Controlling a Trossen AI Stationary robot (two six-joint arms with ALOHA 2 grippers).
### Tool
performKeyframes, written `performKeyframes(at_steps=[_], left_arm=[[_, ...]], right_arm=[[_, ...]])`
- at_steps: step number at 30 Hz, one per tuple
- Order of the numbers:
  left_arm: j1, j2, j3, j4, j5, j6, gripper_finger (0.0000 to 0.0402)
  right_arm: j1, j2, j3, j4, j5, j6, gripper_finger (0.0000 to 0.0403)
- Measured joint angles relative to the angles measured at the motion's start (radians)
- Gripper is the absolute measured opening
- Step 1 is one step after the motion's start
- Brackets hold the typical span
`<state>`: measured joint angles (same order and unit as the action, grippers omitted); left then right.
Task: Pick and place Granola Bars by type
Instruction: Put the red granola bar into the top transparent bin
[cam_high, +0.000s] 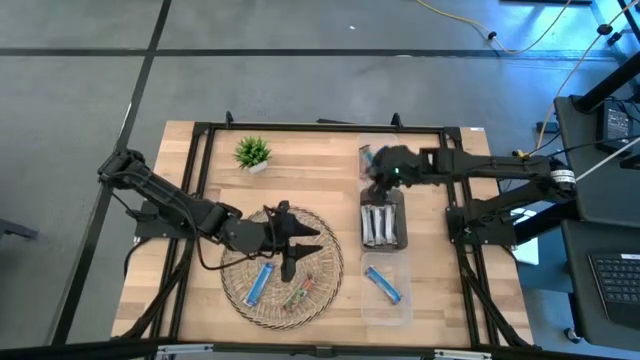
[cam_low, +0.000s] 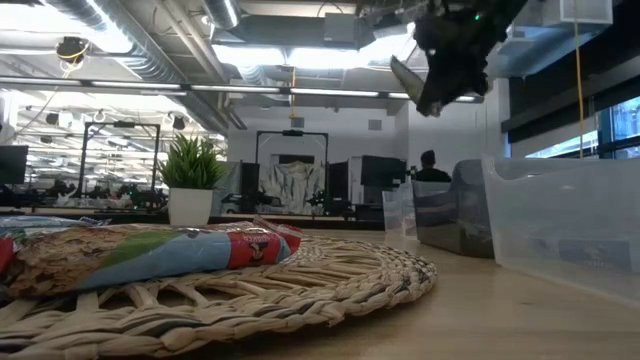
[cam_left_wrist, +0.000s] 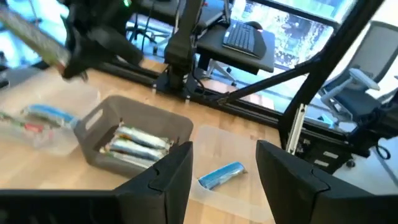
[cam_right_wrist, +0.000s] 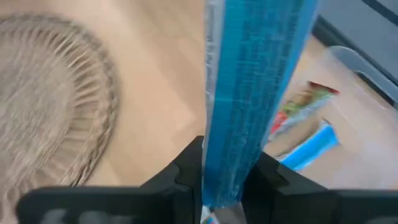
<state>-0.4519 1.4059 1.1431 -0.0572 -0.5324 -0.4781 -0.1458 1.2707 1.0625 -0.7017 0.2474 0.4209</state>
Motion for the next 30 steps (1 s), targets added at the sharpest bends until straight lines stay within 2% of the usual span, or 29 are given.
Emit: performKeyframes(at_steps=[4,11,16,24,30], left_arm=[[0.000,0.000,0.000,-0.053,-0.001,-0.080,0.0169],[0.000,0.000,0.000,-0.239,-0.026,-0.219,0.0169],[0.000,0.001,0.000,-0.328,-0.029,-0.252,0.0169],[0.000,0.001,0.000,-0.437,-0.067,-0.259,0.0168],[0.000,0.001,0.000,-0.529,-0.061,-0.341,0.0168]], right_arm=[[-0.076,0.008,-0.032,0.001,-0.005,0.072,0.0080],[-0.160,0.065,-0.105,0.045,-0.005,0.045,0.0080],[-0.218,0.138,-0.106,0.062,-0.033,0.044,0.0080],[-0.253,0.271,-0.106,0.066,-0.058,0.041,0.0080],[-0.253,0.322,-0.106,0.064,-0.058,-0.008,0.0080]])
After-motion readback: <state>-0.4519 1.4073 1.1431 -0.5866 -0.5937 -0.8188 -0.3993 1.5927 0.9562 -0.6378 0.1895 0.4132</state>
